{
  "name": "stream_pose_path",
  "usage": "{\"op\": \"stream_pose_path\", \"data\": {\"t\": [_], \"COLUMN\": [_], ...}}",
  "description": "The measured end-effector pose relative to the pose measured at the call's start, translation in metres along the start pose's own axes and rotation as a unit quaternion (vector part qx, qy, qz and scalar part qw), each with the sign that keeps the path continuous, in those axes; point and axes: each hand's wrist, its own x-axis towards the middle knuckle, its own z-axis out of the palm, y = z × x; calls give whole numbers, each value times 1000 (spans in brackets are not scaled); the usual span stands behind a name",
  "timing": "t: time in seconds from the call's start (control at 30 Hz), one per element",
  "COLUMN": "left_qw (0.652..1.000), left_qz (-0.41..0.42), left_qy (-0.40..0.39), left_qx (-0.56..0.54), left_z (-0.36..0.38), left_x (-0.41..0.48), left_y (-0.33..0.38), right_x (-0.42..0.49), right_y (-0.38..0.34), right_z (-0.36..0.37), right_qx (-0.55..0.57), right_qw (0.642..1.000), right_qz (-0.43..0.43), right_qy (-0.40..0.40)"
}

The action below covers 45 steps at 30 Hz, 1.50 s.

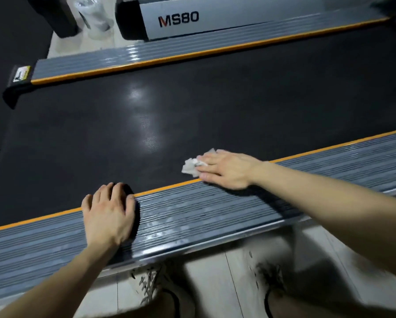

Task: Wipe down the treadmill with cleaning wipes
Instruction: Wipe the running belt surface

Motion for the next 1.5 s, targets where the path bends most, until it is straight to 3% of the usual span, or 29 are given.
{"op": "stream_pose_path", "data": {"t": [0.07, 0.17, 0.2, 0.23, 0.27, 0.33, 0.37, 0.43, 0.5, 0.57, 0.6, 0.63, 0.73, 0.8, 0.87, 0.93, 0.97, 1.0, 1.07, 1.13, 1.2, 1.27, 1.33, 1.37, 1.4, 1.47, 1.5], "left_qw": [999, 995, 994, 994, 994, 996, 996, 996, 997, 997, 997, 997, 997, 997, 997, 998, 998, 998, 998, 998, 998, 998, 998, 998, 998, 998, 998], "left_qz": [-7, 44, 59, 68, 71, 69, 67, 65, 63, 63, 61, 60, 57, 55, 58, 56, 54, 54, 53, 52, 54, 56, 52, 49, 47, 44, 44], "left_qy": [8, -3, -10, -16, -18, -6, 0, 3, -3, 1, 0, -3, 0, 2, -2, -1, -2, -3, -1, 4, 1, 0, -2, -4, -4, -7, -8], "left_qx": [-48, -87, -89, -88, -81, -55, -51, -62, -55, -48, -47, -48, -47, -54, -49, -43, -43, -43, -42, -47, -45, -41, -41, -41, -41, -37, -34], "left_z": [0, 11, 18, 24, 29, 36, 38, 41, 39, 39, 39, 39, 39, 38, 37, 37, 37, 37, 37, 37, 37, 37, 37, 37, 36, 35, 34], "left_x": [16, 36, 39, 41, 41, 37, 36, 38, 37, 38, 39, 38, 36, 37, 37, 37, 37, 36, 35, 37, 37, 38, 36, 36, 35, 35, 36], "left_y": [44, 123, 144, 162, 173, 180, 180, 179, 179, 182, 182, 182, 180, 181, 182, 181, 180, 180, 179, 179, 181, 181, 181, 182, 183, 184, 184], "right_x": [-5, -22, -23, -19, -14, -5, -7, -11, -12, -15, -14, -16, -34, -45, -48, -55, -54, -51, -42, -36, -21, -5, 6, 12, 19, 21, 23], "right_y": [48, 109, 110, 104, 87, 49, 32, 45, 89, 129, 130, 114, 46, 57, 103, 145, 145, 132, 84, 61, 79, 126, 149, 139, 121, 80, 75], "right_z": [-9, -10, -11, -13, -16, -7, 4, 11, 9, -3, -3, -2, 13, 12, 6, 1, 3, 7, 13, 10, -5, -16, -17, -13, -8, 0, 2], "right_qx": [3, 63, 63, 60, 69, 59, 52, 42, 33, 52, 70, 79, 120, 90, 57, 54, 70, 74, 82, 81, 55, 35, 70, 86, 84, 45, 22], "right_qw": [992, 923, 912, 926, 957, 994, 994, 997, 991, 953, 944, 957, 991, 993, 985, 928, 914, 931, 984, 994, 994, 968, 920, 919, 943, 990, 994], "right_qz": [105, 363, 389, 350, 244, -17, -82, -49, 93, 276, 304, 261, -25, -46, 95, 321, 363, 319, 89, -55, -19, 178, 346, 345, 269, 34, -46], "right_qy": [65, 111, 116, 133, 142, 87, 46, 33, 85, 111, 105, 102, 58, 60, 133, 182, 170, 160, 128, 48, 92, 171, 169, 172, 176, 128, 97]}}
